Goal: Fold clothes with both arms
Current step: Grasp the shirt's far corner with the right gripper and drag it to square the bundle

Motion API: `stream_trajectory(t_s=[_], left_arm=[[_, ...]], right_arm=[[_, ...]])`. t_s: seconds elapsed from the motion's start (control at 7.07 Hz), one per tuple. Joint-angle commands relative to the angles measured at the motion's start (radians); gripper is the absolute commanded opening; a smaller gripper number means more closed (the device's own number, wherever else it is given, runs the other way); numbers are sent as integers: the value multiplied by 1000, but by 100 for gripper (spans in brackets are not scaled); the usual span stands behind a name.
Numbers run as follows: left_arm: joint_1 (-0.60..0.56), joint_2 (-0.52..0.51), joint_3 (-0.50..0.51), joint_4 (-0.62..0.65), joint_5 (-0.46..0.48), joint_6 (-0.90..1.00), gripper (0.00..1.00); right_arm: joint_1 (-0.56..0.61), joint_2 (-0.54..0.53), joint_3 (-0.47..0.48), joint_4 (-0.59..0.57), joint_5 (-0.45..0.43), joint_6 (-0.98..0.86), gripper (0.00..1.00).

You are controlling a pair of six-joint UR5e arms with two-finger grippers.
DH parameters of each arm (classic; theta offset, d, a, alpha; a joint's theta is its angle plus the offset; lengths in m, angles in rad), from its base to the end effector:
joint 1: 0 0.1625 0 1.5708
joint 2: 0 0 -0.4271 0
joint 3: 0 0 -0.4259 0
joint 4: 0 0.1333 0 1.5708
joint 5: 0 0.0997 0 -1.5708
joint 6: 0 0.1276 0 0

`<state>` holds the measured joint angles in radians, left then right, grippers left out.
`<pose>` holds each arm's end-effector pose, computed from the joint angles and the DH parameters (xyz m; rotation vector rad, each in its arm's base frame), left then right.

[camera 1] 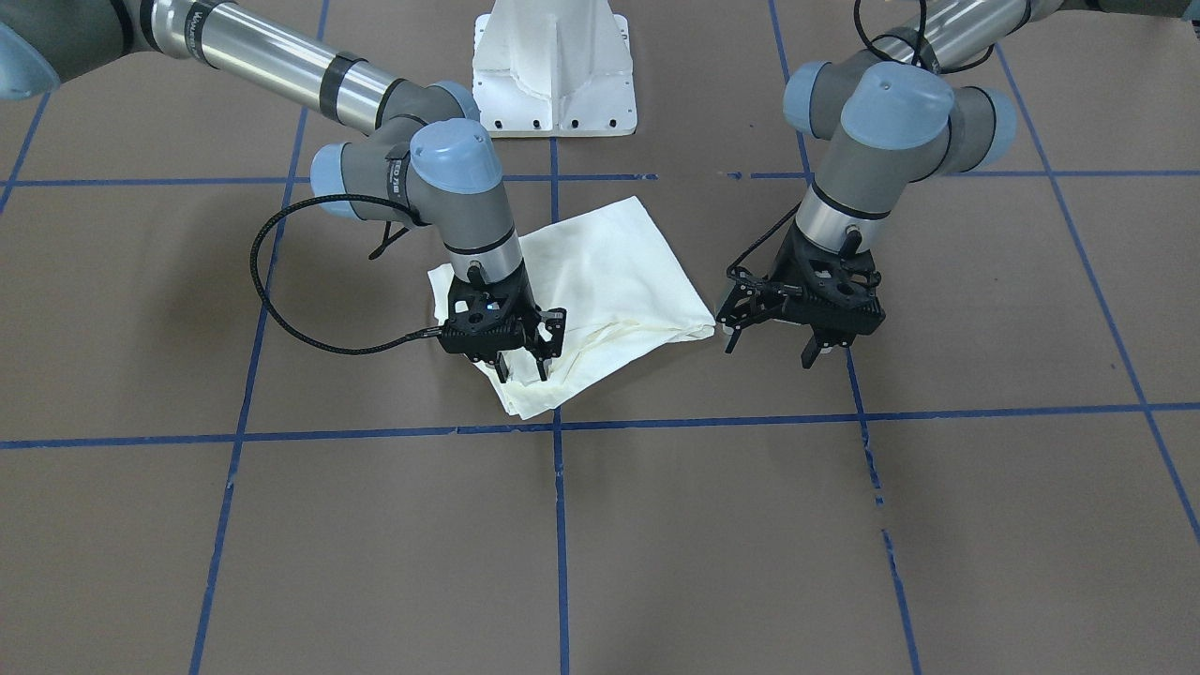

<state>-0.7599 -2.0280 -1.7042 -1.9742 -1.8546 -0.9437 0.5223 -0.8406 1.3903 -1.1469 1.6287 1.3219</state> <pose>0.4397 -0.5525 0.2918 0.4307 0.9244 0.0199 -0.6387 -0.5129 0.2474 0.3175 -0.9240 0.2232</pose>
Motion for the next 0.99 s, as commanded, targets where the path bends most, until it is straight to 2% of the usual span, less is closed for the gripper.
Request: stream_trajectory(t_s=[0.0, 0.42, 0.57, 0.71, 0.85], left_arm=[[1, 0, 0, 0, 0, -3, 100], [1, 0, 0, 0, 0, -4, 100], [1, 0, -2, 0, 0, -6, 100], [1, -1, -2, 0, 0, -6, 100], [1, -1, -2, 0, 0, -18, 100]], right_arm=[[-4, -34, 1, -4, -3, -3, 0], [4, -34, 16, -23, 3, -9, 0], [11, -29, 41, -86, 0, -9, 0], [31, -60, 93, -170, -9, -6, 0], [31, -133, 190, -227, -32, -7, 0]])
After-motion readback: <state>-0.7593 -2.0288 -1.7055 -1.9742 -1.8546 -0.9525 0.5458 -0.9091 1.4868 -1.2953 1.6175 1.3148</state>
